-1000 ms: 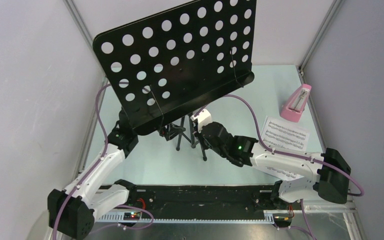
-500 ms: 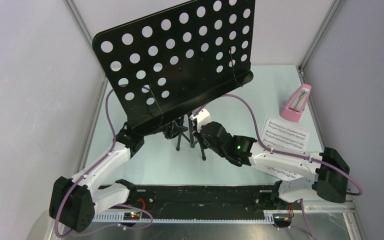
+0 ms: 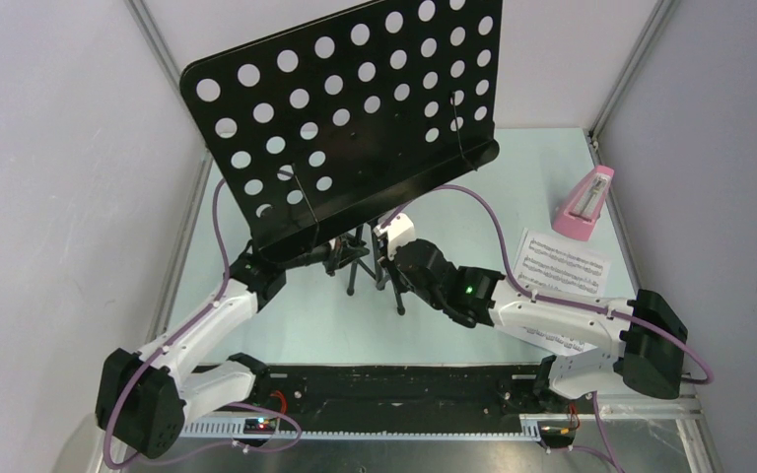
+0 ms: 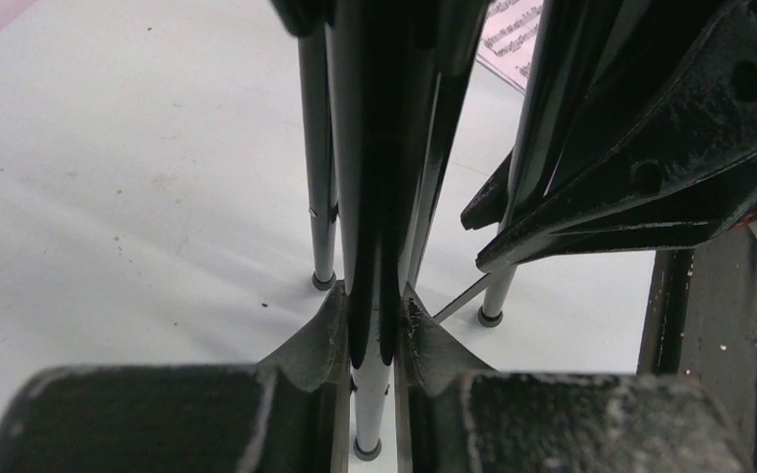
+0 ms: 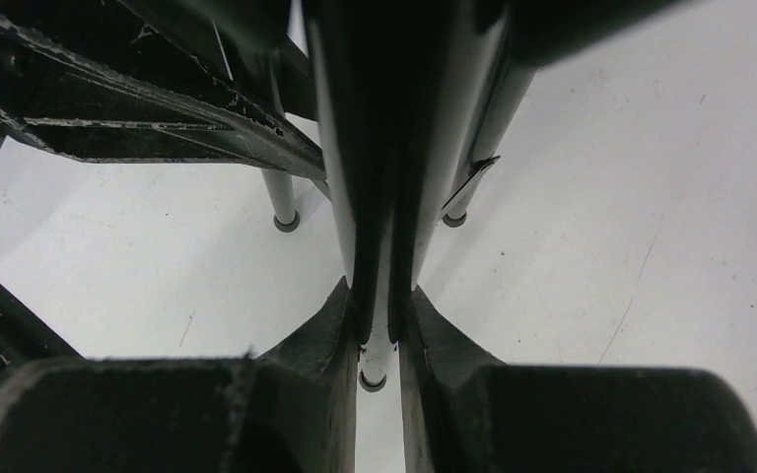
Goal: Set up the instrument practice props
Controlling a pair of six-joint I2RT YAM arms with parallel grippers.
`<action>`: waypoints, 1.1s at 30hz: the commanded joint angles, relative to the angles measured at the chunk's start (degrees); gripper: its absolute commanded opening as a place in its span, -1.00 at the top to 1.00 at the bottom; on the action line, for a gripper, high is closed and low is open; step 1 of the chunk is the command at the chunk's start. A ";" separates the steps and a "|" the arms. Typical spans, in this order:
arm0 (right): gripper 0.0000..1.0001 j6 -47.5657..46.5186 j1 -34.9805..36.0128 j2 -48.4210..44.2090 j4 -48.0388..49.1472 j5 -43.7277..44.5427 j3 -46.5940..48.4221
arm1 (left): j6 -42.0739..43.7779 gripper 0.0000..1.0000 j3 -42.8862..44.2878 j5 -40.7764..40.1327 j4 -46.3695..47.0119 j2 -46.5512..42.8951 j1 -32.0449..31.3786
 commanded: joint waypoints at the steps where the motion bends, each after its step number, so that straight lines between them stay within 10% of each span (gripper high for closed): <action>1: 1.00 -0.94 0.69 2.21 -17.85 -0.12 -4.07 | 6.57 1.00 4.54 -8.03 -5.80 0.46 1.14; 33: 1.00 0.48 1.24 1.14 -21.19 -3.13 -2.18 | 16.88 1.00 10.51 -8.35 -16.83 -2.19 19.02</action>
